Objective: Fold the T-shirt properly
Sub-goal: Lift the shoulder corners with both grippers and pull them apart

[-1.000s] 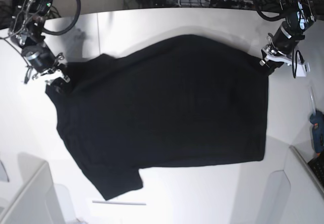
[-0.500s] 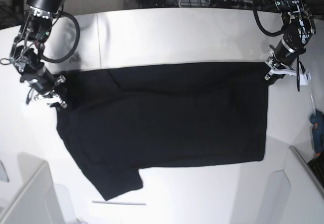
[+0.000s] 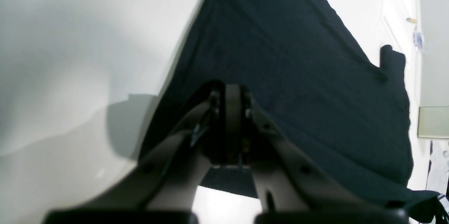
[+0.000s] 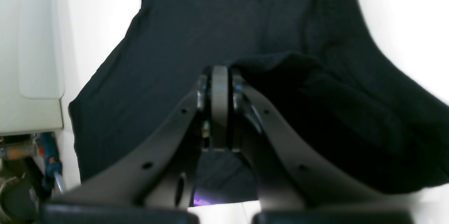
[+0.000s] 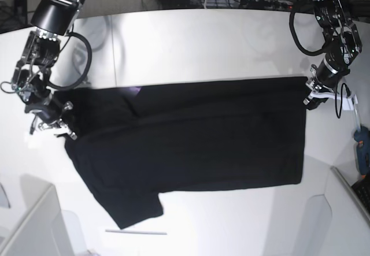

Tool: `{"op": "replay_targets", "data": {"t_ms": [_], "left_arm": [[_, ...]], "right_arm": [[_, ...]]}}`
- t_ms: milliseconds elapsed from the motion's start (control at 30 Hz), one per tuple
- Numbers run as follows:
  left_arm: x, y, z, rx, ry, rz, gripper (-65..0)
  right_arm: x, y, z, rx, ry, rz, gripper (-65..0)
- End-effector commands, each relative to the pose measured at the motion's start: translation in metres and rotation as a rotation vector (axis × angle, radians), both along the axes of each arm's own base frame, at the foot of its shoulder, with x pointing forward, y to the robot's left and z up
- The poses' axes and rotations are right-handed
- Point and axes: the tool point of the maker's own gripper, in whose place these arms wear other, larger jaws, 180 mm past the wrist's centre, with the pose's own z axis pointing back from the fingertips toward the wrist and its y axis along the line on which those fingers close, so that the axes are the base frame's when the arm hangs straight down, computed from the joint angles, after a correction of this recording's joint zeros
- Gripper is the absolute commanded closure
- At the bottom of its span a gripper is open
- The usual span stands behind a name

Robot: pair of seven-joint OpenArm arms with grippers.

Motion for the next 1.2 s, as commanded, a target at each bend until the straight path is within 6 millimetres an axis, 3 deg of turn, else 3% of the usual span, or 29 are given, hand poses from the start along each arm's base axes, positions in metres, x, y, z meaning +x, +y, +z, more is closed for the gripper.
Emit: {"op": "replay_targets", "data": {"t_ms": [0,233,467,667,967,1033,1167], "left_arm": [[0.012,0.004,0.016,0.021,-0.051,-0.001,0.0],[0.021,0.007,0.014,0.005,-0.057,0.012,0.0],[0.029,0.011,0.010,-0.011,-0.053,0.026,0.0],[0.036,-0.004,0.009,-0.015,-0.051,-0.018,0.0],[0.040,0.003,0.005,-0.029,-0.047,0.009,0.0],[0.040,0.003,0.006,-0.028,-0.048,0.008,-9.5],[0.046,0.003,0.012,-0.026,-0.070,0.008,-34.2]], "right_arm": [[0.014,-0.008,0.020,-0.011,-0.065,-0.009,0.0],[0.026,0.003,0.012,0.005,-0.041,0.019,0.0],[0.035,0.006,0.017,-0.002,-0.067,0.014,0.0],[0.034,0.005,0.013,0.003,-0.055,0.012,0.0],[0.028,0.005,0.008,0.008,-0.045,0.004,0.0],[0.028,0.005,0.008,0.008,-0.045,0.004,0.0],[0.028,0.005,0.010,0.011,-0.051,0.004,-20.6]]}}
